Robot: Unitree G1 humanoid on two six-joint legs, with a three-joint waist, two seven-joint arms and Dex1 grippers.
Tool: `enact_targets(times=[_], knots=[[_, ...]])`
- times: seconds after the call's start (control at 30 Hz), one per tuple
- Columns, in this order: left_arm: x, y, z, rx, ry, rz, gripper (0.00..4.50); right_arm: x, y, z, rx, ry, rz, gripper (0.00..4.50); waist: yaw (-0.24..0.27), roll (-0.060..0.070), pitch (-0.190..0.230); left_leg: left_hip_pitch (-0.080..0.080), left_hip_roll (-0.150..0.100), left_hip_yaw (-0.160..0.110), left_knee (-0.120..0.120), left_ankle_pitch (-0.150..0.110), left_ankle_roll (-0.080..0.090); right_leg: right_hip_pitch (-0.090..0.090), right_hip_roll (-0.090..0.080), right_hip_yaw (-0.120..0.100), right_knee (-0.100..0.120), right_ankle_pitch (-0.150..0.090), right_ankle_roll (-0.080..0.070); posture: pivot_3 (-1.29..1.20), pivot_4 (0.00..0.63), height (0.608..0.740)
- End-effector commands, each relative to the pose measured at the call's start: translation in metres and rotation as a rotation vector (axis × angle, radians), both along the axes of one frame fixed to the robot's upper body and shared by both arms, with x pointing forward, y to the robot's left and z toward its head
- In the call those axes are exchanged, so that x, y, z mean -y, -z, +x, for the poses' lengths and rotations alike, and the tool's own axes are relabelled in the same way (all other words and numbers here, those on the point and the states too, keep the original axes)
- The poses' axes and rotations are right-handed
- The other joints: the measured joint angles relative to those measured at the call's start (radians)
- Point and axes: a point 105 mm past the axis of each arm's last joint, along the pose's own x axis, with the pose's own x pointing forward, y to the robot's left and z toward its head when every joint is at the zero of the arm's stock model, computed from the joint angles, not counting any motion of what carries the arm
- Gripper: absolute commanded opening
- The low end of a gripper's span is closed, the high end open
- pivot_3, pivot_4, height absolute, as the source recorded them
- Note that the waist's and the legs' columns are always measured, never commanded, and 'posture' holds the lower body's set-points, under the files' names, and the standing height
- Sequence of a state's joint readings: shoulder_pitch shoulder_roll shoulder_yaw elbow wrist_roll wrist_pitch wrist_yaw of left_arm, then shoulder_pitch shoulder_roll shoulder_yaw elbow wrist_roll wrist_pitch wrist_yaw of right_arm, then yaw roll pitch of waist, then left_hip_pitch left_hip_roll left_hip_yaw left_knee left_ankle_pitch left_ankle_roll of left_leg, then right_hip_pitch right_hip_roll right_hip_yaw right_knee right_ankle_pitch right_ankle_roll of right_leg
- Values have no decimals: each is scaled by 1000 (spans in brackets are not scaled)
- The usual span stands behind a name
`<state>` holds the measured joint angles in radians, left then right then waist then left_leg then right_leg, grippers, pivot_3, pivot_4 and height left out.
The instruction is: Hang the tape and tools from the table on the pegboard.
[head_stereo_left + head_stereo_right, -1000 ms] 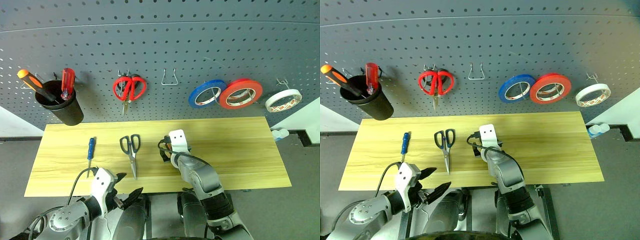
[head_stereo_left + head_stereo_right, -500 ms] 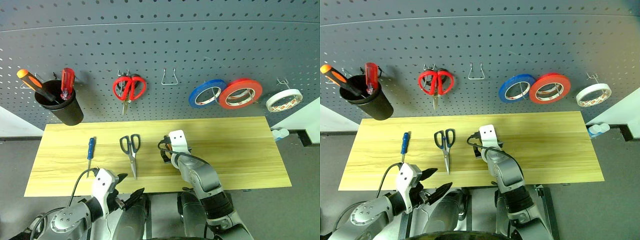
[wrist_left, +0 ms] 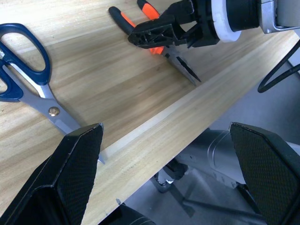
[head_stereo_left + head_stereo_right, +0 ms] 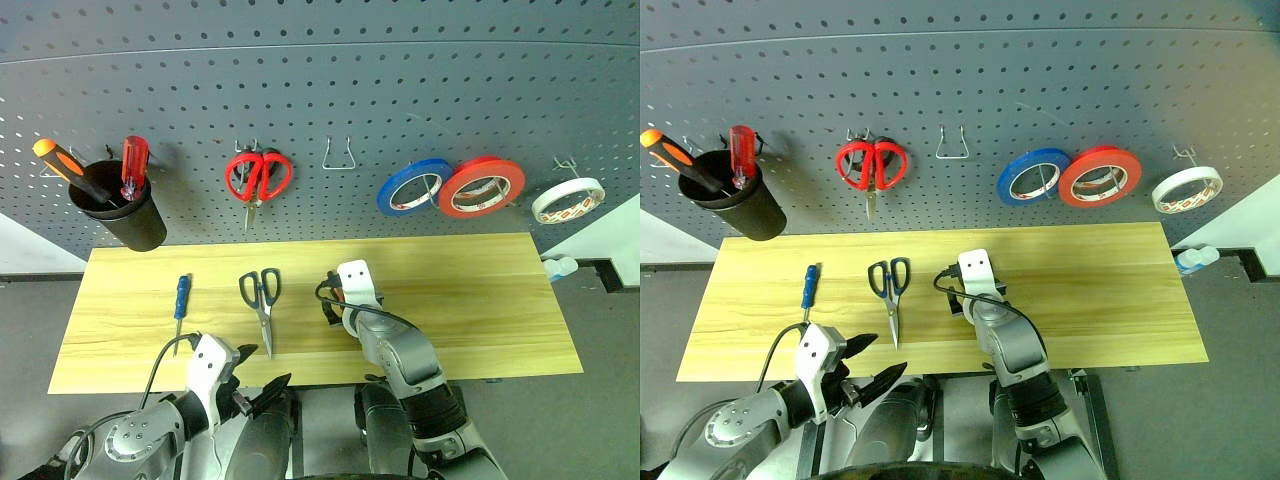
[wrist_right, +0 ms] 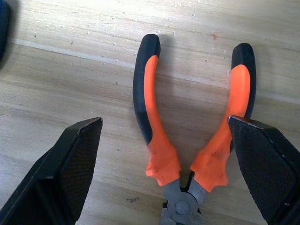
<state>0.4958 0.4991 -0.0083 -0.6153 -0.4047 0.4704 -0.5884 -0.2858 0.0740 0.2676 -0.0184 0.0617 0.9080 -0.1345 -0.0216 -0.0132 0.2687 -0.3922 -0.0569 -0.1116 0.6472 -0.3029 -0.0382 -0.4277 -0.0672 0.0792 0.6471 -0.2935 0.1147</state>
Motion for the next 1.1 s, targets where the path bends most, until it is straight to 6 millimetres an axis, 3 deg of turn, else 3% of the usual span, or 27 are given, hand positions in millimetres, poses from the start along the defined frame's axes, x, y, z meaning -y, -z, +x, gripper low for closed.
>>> enact_targets(times=[0.03,0.53,0.73,1.1], knots=[[3,-3,-1,14,14,-15,4500,-18,-10,-5,24,-33,56,4468,0,0,0,0,0,0,0,0,0,0,0,0,0,0,0,64,288,724],[2,-4,2,22,15,-15,4500,-19,-9,-6,20,-57,44,4468,0,0,0,0,0,0,0,0,0,0,0,0,0,0,0,62,283,724],[2,-4,4,25,17,-15,4500,-23,-29,-5,47,-42,129,4468,0,0,0,0,0,0,0,0,-1,0,0,0,0,0,0,57,285,724],[3,-3,3,22,17,-17,4500,-26,-32,-10,21,-56,83,4468,0,0,0,0,0,0,0,0,-1,0,0,0,0,0,0,55,288,724]])
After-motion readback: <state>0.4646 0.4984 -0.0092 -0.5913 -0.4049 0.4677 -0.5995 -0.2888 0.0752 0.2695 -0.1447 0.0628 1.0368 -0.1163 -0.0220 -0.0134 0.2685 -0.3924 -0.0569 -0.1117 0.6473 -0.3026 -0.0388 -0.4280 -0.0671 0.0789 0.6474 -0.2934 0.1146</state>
